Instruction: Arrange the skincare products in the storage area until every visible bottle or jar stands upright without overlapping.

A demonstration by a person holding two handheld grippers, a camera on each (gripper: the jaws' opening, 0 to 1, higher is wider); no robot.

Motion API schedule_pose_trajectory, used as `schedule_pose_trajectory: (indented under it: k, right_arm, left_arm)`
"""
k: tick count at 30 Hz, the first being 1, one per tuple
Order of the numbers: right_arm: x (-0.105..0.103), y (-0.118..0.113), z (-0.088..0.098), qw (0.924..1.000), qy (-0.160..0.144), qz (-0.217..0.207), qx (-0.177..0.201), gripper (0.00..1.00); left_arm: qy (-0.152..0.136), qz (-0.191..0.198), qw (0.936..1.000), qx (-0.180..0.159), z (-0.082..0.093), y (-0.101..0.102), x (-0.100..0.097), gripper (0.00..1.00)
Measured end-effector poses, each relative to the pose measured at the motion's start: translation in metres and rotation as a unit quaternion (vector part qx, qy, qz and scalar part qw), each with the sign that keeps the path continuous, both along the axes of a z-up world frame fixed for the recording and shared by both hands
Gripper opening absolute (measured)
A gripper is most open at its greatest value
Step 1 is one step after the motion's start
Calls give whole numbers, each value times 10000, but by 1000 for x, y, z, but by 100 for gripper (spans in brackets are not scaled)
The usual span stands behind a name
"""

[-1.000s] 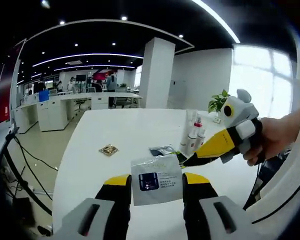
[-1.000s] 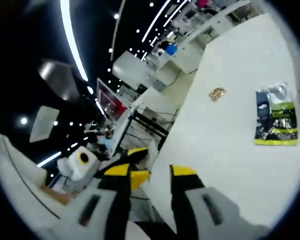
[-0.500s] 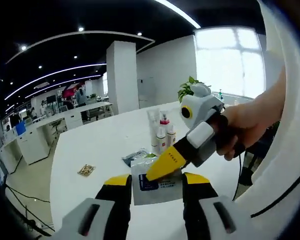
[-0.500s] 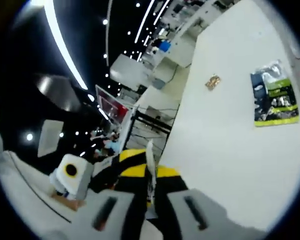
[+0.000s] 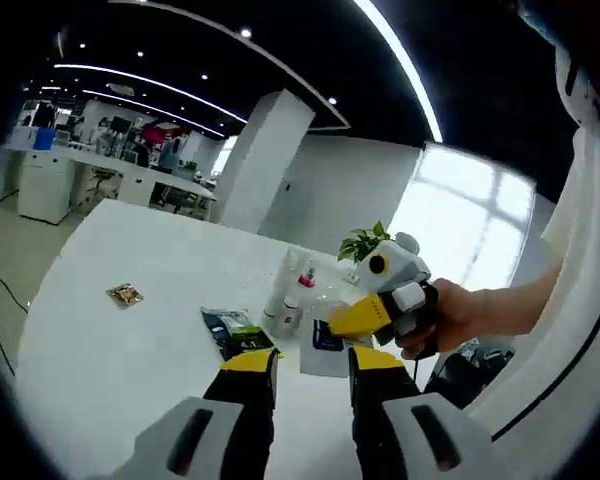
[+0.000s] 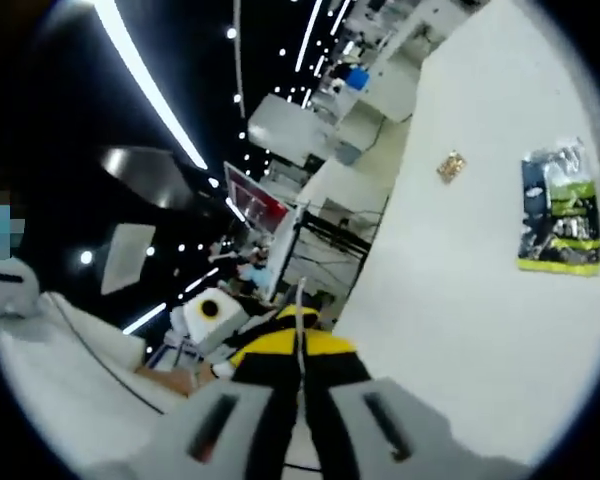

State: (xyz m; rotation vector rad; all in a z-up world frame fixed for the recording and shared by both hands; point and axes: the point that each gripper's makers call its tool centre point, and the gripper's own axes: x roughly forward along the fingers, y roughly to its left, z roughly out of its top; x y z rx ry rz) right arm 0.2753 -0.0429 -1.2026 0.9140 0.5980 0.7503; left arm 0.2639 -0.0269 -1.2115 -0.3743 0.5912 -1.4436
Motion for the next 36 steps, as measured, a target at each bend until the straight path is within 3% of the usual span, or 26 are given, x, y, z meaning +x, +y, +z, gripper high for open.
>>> schedule_pose_trajectory:
  k: [3, 5, 6, 12, 15, 18, 21, 24, 26, 27, 31, 33, 36]
  right_arm:
    - [-3, 2, 6, 9997, -129, 153, 107, 0]
    - [-3, 2, 8, 9996, -145, 199, 128, 0]
    - [-4, 3, 11, 9995, -172, 241, 99, 0]
    - [-6, 7, 8, 9993, -255, 274, -58, 1]
    - [-2, 8, 8, 9993, -294, 210, -54, 5]
    - [3, 7, 7, 9993, -347, -37, -129, 12]
    - [-1, 9, 7, 9994, -290, -147, 90, 10]
    - [7, 2, 11, 9966, -379, -668, 312, 6]
    - [7, 2, 15, 9930, -245, -882, 745, 2]
    - [8, 0, 12, 9916, -179, -1034, 753, 1]
    - [4, 1, 6, 9927, -197, -1035, 581, 0]
    - [3, 1, 8, 9911, -42, -1010, 864, 0]
    - [-2, 3, 12, 9929, -25, -802, 875, 0]
  left_arm:
    - [696, -349, 9968, -175, 3, -8, -12, 25]
    - [679, -313, 9971, -157, 0, -11, -9, 20]
    - [842, -318, 9958, -189, 2, -11, -11, 18]
    - [1193, -339, 9920, -254, 3, -6, -12, 1]
    - [1203, -306, 9916, -374, 4, -2, -11, 0]
    - [1749, 100, 9811, -824, 16, -1, 2, 0]
    - [2022, 332, 9727, -1092, 22, 1, 13, 0]
    - [2024, 305, 9731, -1056, 19, -1, 12, 0]
    - [2069, 362, 9715, -1099, 17, -1, 13, 0]
    - [2186, 421, 9687, -1094, 15, -2, 13, 0]
    - [2001, 452, 9744, -921, 9, -3, 10, 2]
    - [1582, 500, 9828, -806, 9, -1, 12, 4]
    - [1773, 360, 9802, -809, 14, -4, 10, 9]
